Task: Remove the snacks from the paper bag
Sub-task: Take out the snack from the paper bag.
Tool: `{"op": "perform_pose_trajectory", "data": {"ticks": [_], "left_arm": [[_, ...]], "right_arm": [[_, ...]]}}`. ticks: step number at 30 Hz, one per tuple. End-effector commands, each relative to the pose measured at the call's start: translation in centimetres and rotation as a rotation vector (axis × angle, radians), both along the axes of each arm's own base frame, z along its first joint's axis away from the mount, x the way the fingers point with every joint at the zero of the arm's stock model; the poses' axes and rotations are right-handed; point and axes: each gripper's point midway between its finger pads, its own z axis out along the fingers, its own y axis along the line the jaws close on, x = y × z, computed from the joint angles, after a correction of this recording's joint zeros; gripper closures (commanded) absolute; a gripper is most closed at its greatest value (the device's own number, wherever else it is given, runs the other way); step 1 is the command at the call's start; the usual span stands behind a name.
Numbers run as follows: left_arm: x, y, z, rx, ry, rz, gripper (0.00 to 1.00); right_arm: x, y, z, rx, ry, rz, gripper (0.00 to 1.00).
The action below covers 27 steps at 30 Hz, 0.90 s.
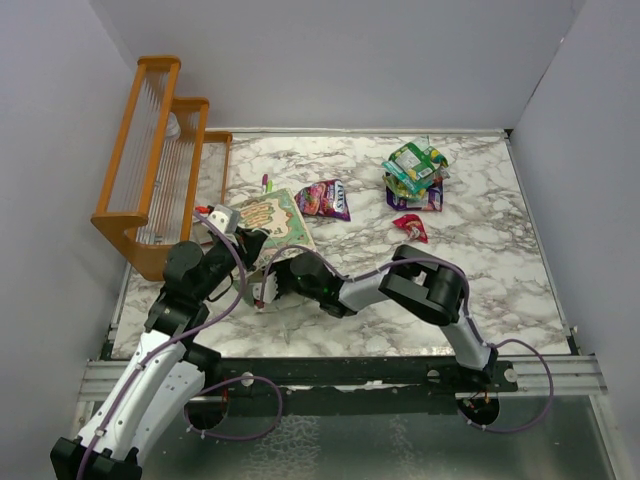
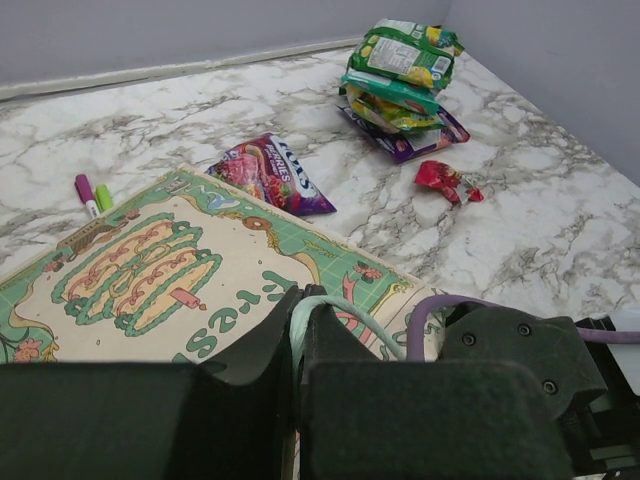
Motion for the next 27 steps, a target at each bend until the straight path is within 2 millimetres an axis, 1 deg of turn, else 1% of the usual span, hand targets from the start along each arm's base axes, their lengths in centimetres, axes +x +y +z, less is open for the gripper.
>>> {"op": "perform_pose_trajectory", "data": {"ticks": [1, 2, 3, 7, 9, 11, 13, 18, 21, 27], "left_arm": [[-0.1, -0.2, 2.2, -0.024, -0.051, -0.016, 1.00], [-0.1, -0.2, 2.2, -0.024, -0.052, -0.016, 1.00], [-0.1, -0.2, 2.2, -0.024, -0.053, -0.017, 1.00], [-0.1, -0.2, 2.2, -0.022, -0.053, -0.016, 1.00], [0.0, -0.2, 2.1, -0.020, -0.050, -0.012, 1.00], [0.1, -0.1, 2.1, -0.019, -0.049, -0.010, 1.00], [0.1, -0.2, 2.1, -0.019, -0.048, -0.010, 1.00], [0.3, 0.0, 1.7, -0.014, -0.036, 0.002, 1.00], [0.4, -0.1, 1.7, -0.015, -0.034, 0.000, 1.00], [0.5, -0.1, 1.5, -0.013, -0.027, 0.003, 1.00]], "right_arm": [[1.9, 0.4, 2.3, 0.107, -0.016, -0.046, 0.70], [2.1, 0.4, 2.6, 0.119, -0.015, -0.050, 0.77], [2.2, 0.4, 2.9, 0.131, -0.014, -0.052, 0.80], [2.6, 0.3, 3.8, 0.161, -0.007, -0.049, 0.89], [2.5, 0.4, 4.0, 0.167, 0.005, -0.042, 0.92], [2.0, 0.4, 4.3, 0.172, 0.021, -0.022, 0.96], [1.1, 0.2, 4.9, 0.189, 0.040, 0.014, 0.99], [-1.6, -0.4, 6.4, 0.229, 0.076, 0.082, 0.99], [-3.3, -1.2, 8.0, 0.261, 0.087, 0.100, 0.99], [-6.4, -2.9, 9.3, 0.299, 0.139, 0.133, 0.99]]}}
